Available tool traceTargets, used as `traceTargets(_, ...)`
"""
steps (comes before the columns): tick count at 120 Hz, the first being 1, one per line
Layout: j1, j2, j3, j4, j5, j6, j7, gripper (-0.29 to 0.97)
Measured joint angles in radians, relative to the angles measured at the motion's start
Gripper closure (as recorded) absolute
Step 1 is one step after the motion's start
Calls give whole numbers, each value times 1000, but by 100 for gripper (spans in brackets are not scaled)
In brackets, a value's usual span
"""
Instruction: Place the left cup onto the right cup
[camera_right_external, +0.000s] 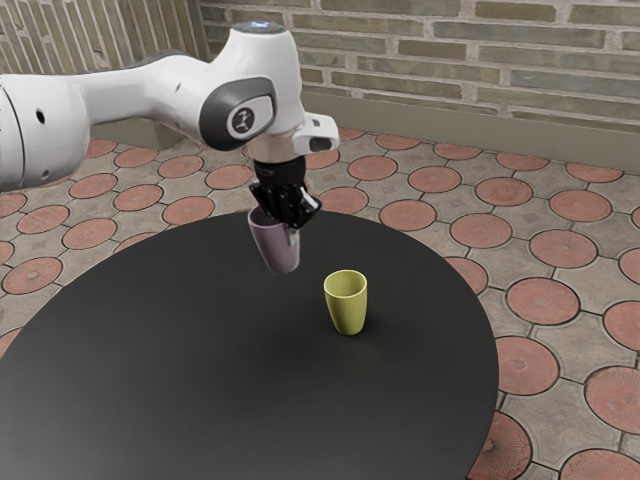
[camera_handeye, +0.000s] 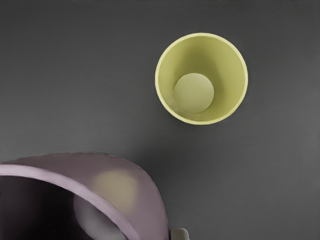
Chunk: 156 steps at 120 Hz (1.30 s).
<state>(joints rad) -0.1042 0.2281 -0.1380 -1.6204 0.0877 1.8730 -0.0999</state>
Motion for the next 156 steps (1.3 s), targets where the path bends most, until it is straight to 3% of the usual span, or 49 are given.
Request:
traceTargets(93,-56,213,-20,259,40,-52,-13,78)
traceTargets(156,-63,299,-35,334,53,-65,-15,78)
